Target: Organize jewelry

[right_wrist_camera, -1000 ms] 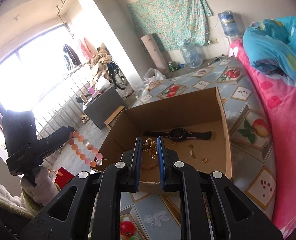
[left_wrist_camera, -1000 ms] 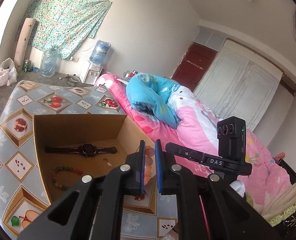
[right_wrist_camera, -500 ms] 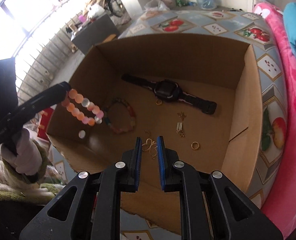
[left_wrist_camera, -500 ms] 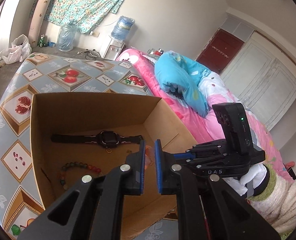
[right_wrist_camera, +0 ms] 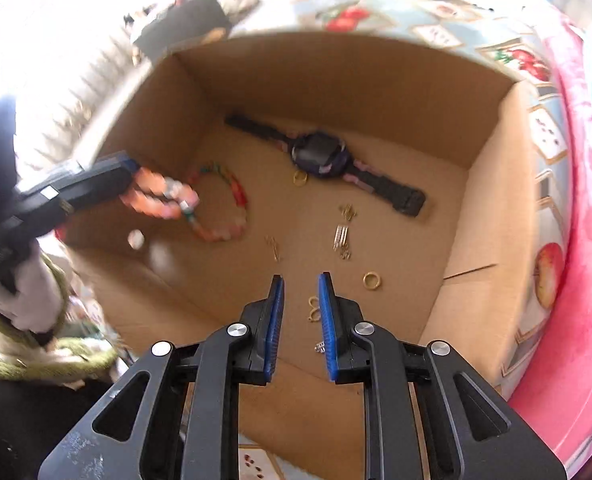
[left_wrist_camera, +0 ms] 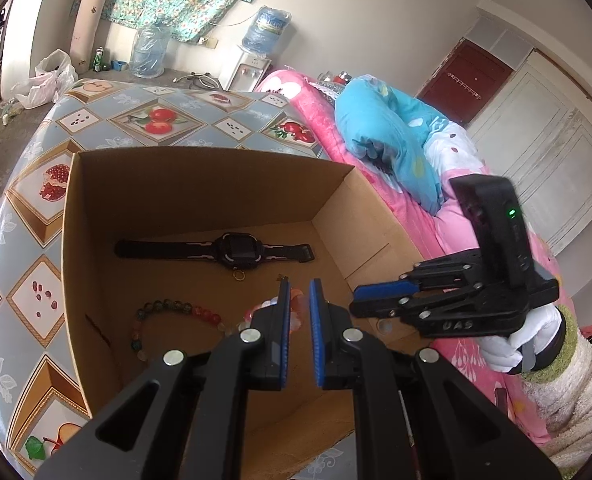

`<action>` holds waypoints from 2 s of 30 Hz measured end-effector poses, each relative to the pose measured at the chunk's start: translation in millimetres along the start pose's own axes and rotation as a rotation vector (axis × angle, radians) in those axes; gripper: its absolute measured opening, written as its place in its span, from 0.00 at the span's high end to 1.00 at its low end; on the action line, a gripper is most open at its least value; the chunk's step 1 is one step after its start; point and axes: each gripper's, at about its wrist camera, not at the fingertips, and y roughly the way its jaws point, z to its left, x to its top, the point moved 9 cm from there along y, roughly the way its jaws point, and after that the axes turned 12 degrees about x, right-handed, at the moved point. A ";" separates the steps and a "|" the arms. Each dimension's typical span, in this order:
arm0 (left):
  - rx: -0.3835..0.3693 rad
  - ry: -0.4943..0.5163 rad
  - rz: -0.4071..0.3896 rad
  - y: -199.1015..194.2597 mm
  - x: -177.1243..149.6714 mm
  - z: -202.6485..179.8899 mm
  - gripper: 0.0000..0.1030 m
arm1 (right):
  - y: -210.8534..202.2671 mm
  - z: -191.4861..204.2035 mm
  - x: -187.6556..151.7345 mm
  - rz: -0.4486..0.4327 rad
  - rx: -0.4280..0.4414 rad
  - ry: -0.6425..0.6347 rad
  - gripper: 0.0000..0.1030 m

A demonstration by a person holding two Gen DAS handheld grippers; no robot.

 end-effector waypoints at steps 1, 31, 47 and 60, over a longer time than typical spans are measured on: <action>0.002 0.005 0.003 0.1 -0.1 -0.9 0.92 | -11.8 -0.4 2.0 -0.049 0.013 0.013 0.83; 0.232 0.059 0.173 53.7 13.3 12.2 0.91 | -94.6 -5.8 -31.4 -0.578 0.182 0.251 0.74; 0.202 -0.022 0.401 97.4 10.3 34.4 0.91 | -102.8 -10.1 -35.8 -0.604 0.197 0.262 0.73; 0.305 0.095 0.375 99.9 21.9 37.1 0.85 | -103.5 -10.0 -37.7 -0.602 0.188 0.264 0.72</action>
